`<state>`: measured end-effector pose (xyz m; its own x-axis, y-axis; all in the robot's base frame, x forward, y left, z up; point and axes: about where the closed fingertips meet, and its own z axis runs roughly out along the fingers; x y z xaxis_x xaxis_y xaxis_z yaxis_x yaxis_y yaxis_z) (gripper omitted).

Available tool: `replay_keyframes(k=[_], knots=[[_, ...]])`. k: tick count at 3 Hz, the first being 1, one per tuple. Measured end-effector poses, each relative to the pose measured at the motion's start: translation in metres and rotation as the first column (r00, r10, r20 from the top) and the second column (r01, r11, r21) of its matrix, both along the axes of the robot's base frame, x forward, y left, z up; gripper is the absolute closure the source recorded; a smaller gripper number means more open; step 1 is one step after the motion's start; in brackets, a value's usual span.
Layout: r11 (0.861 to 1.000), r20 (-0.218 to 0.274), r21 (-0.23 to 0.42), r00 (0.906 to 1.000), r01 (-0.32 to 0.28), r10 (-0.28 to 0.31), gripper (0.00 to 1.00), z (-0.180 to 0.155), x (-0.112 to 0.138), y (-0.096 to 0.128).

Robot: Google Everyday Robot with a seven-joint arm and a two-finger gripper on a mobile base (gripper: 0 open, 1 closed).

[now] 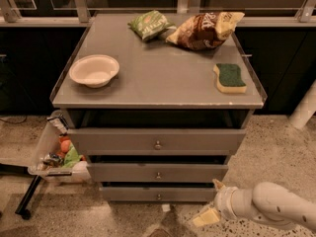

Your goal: Open middle drawer

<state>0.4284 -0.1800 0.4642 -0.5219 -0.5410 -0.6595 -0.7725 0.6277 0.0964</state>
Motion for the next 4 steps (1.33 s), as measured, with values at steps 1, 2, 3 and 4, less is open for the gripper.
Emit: replay_keyframes(k=[1,2,3,4], knots=[[1.0,0.001,0.0,1.0,0.0,0.0,0.0,0.0005,-0.0001,0.0],[1.0,0.001,0.0,1.0,0.0,0.0,0.19,0.0005,-0.0001,0.0],[1.0,0.001,0.0,1.0,0.0,0.0,0.43,0.0005,-0.0001,0.0],[1.0,0.001,0.0,1.0,0.0,0.0,0.66,0.0005,-0.0001,0.0001]])
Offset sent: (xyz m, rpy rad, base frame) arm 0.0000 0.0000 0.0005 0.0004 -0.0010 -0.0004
